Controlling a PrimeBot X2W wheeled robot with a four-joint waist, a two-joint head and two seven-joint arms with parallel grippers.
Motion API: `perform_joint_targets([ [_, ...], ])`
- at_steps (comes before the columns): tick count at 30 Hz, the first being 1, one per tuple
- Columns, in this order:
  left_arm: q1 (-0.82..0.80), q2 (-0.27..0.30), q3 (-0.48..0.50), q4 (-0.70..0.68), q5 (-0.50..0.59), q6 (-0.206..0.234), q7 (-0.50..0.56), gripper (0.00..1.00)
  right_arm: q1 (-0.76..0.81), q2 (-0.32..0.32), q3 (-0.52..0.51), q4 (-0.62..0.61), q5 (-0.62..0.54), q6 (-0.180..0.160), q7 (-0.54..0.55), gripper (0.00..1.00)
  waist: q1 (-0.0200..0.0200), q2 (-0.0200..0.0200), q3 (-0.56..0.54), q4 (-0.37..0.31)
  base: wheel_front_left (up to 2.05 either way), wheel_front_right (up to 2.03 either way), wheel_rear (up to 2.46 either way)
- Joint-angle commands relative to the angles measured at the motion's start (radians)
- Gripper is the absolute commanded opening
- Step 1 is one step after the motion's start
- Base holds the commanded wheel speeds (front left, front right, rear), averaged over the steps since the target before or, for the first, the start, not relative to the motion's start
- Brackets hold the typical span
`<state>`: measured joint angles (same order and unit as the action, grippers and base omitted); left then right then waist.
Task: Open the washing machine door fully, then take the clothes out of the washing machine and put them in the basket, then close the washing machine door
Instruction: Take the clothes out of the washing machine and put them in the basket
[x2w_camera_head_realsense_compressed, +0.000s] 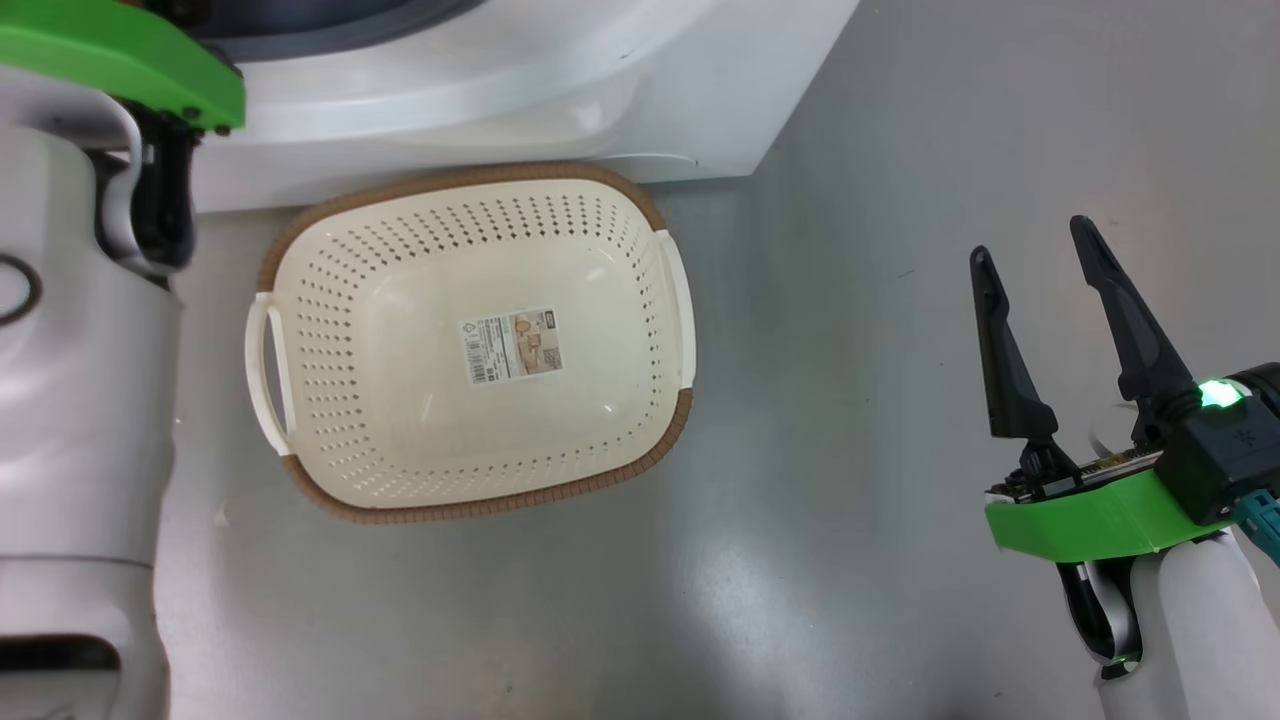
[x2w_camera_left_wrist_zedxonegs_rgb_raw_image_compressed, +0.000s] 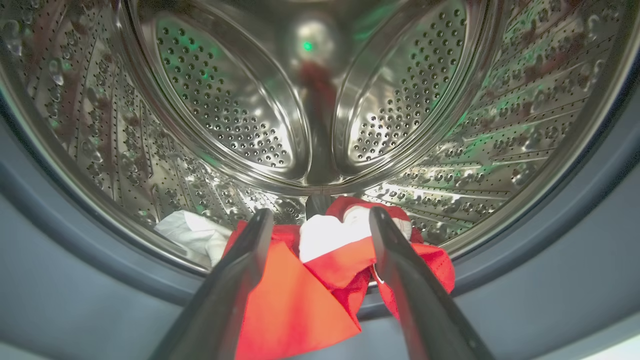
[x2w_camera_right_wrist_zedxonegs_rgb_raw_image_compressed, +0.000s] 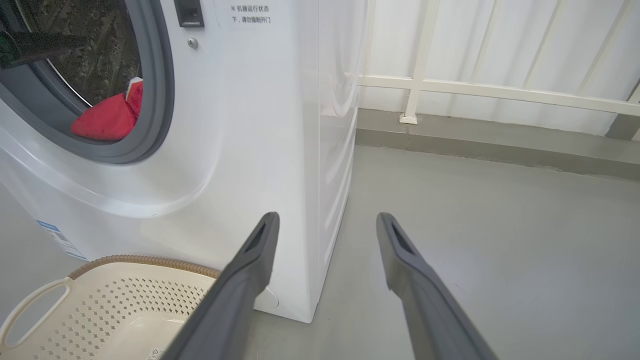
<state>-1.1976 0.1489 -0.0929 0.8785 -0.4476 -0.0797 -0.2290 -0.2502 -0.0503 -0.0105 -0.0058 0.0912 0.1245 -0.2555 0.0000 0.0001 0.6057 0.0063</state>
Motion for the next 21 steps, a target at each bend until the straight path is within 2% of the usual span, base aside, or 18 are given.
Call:
perform_joint_targets([
  [1, -0.023, 0.056, 0.006, -0.002, 0.015, -0.001, 0.003, 1.0, -0.005, 0.0, 0.02, -0.03, -0.011, 0.006, -0.006, 1.0, 0.0, -0.0001, 0.007, -0.005, 0.0, 0.0, 0.0],
  [9, -0.114, 0.08, -0.025, 0.158, 0.033, 0.002, 0.071, 1.0, -0.007, 0.0, 0.04, -0.034, -0.005, 0.006, -0.006, 1.0, 0.0, -0.0001, 0.022, -0.021, 0.0, 0.0, 0.0],
  [21, -0.173, 0.12, -0.05, 0.356, 0.039, 0.027, 0.192, 1.0, 0.012, 0.0, 0.097, -0.03, 0.018, 0.006, -0.006, 1.0, 0.0, -0.0001, 0.011, -0.084, 0.0, 0.0, 0.0],
])
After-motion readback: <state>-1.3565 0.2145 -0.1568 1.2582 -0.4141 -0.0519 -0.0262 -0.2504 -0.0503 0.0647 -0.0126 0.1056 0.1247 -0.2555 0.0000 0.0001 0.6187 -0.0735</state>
